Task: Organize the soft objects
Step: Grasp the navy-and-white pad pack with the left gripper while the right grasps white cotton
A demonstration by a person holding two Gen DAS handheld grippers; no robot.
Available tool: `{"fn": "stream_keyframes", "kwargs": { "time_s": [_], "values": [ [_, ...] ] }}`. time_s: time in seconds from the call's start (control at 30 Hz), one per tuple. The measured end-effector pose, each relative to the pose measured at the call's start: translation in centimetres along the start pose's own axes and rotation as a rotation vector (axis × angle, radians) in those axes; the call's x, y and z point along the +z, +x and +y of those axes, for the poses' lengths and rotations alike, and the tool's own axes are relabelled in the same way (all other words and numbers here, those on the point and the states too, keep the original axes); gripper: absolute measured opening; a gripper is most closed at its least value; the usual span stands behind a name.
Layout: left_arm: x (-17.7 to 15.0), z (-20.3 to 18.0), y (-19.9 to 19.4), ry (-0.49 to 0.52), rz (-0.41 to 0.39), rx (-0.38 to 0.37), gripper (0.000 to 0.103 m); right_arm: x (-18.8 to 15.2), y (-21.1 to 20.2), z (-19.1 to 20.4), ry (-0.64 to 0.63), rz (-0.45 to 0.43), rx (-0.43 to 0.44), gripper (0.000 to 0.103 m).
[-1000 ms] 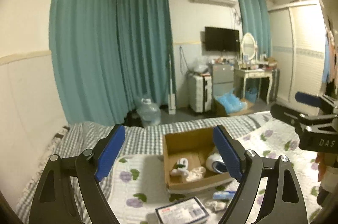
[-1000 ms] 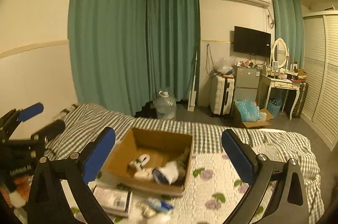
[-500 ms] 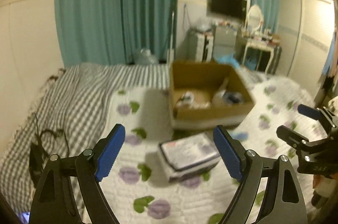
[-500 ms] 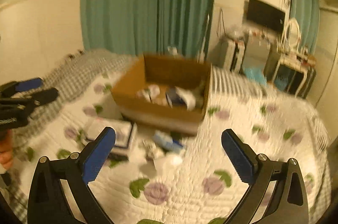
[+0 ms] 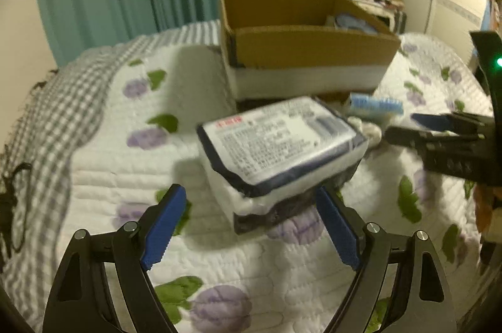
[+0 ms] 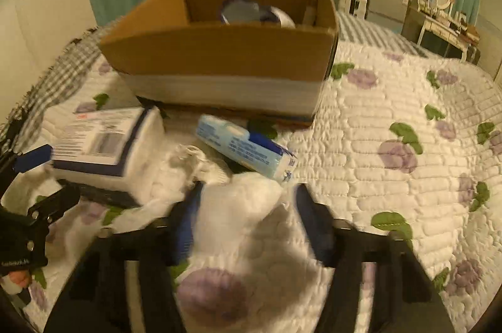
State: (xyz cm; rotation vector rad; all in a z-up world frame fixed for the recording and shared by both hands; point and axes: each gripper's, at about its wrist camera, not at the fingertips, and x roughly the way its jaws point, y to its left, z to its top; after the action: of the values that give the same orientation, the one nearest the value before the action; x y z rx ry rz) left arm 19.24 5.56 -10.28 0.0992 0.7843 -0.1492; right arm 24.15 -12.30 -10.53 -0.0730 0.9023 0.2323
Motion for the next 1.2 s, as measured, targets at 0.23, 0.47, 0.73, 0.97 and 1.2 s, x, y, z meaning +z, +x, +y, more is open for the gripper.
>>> {"fn": "stream_keyframes", "kwargs": {
  "time_s": [0.23, 0.47, 0.73, 0.97, 1.2],
  "values": [
    [-0.1, 0.0, 2.8, -0.004, 0.044, -0.051, 0.086, -0.3, 0.3, -0.4, 0.018, -0.005, 0.022, 0.040],
    [0.4, -0.8, 4.4, 0.023, 0.052, -0.072, 0.067, -0.6, 0.1, 0.1, 0.000, -0.004, 0.000, 0.038],
    [0.5, -0.6, 3.2, 0.017, 0.039, -0.088, 0.046, -1.6, -2.4, 0.5, 0.002, -0.040, 0.010, 0.037],
    [0.5, -1.5, -1.0, 0.035, -0.022, -0.094, 0.035, -2.0, -6.4, 1.1, 0.018, -0.112, 0.032, 0.035],
    [1.3, -2.4, -5.0, 0.062, -0.070, -0.100, 0.031, -2.0, -10.1, 1.5, 0.033, -0.181, 0.050, 0.035]
  ]
}}
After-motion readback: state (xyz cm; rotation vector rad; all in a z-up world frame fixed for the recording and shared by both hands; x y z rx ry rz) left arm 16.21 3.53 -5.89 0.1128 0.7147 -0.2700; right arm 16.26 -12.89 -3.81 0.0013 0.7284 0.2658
